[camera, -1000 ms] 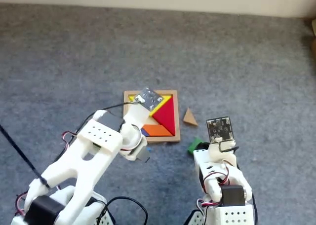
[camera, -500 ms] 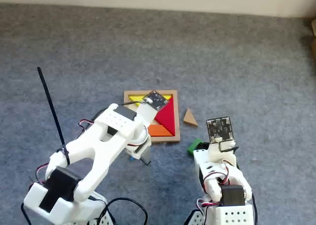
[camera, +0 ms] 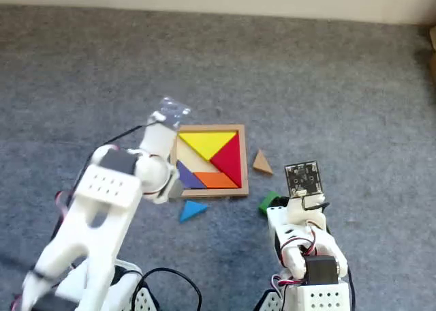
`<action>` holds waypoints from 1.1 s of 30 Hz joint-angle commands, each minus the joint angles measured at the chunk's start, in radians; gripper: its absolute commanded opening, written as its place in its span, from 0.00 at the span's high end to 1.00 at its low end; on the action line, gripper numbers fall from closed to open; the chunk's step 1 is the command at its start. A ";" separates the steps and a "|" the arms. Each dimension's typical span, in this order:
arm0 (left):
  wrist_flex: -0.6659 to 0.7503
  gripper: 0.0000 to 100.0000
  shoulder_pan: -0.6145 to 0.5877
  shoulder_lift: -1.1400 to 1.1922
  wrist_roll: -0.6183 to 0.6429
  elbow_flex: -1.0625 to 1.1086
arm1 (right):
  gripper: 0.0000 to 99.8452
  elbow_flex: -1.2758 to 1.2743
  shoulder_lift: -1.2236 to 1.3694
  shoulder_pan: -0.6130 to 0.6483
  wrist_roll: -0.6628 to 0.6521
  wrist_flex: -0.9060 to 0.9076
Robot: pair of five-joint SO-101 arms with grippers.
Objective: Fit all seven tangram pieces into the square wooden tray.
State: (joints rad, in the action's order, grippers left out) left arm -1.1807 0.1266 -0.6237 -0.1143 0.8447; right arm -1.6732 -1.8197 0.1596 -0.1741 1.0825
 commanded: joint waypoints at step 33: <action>-0.009 0.75 0.196 0.570 -0.037 -0.291 | 0.97 -0.151 -0.005 -0.076 -0.003 -0.059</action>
State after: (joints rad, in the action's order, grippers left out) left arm -1.1807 0.3337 0.0084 -0.1450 0.5961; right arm -1.6732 -1.8197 0.1442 -0.1741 1.0779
